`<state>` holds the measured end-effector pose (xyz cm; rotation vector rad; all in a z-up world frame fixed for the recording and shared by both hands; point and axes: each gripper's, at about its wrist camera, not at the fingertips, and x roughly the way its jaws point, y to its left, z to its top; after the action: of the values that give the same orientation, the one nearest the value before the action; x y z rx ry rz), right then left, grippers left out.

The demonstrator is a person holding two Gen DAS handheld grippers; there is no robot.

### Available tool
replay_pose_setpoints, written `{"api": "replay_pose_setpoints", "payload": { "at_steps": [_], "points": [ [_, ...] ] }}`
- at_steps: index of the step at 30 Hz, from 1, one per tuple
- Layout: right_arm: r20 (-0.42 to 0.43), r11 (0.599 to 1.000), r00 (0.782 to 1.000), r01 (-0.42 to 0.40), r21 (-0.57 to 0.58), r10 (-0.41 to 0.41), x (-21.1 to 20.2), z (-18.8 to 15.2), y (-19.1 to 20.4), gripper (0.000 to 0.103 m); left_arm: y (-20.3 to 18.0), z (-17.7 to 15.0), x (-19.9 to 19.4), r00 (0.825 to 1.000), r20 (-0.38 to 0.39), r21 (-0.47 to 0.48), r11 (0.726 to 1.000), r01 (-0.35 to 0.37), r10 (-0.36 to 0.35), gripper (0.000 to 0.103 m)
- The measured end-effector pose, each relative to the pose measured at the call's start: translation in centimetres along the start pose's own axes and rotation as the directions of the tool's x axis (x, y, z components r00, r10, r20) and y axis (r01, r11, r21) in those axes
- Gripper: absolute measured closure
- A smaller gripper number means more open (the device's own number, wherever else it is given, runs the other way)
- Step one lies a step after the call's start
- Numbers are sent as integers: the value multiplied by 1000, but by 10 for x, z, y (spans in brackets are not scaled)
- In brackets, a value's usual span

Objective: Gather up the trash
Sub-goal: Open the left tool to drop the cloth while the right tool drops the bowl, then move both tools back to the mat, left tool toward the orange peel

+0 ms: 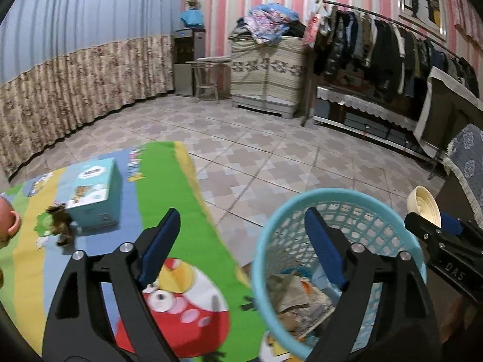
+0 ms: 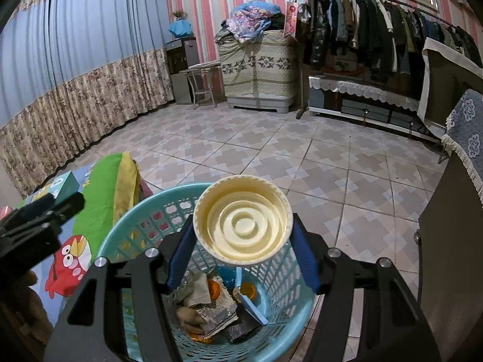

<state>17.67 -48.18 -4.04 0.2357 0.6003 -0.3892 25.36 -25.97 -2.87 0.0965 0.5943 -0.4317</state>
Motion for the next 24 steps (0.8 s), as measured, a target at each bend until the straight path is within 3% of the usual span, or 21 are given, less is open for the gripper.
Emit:
{"api": "replay_pose_setpoints", "payload": {
  "at_steps": [6,9,12,14,24],
  "points": [
    [7,999,999,-41,-28,41,7,-2,19,40,25,-2,-18,999,25,-25,999,-48,49,13],
    [20,999,999,-28,-45,29,8,-3,25,22,33,-5,-26,997,30,-30,997,-66,67,12],
    [23,999,1000,-13,-52,15,8,-3,27,18,39,-7,-33,996,34,-32,997,-77,78,11],
    [32,998,999,10,-57,-8,6,-3,28,9,43,-9,-38,996,36,-35,996,-86,87,9],
    [37,997,999,42,-66,-40,4,-3,30,5,63,-34,-52,994,6,-63,992,-112,112,6]
  ]
}}
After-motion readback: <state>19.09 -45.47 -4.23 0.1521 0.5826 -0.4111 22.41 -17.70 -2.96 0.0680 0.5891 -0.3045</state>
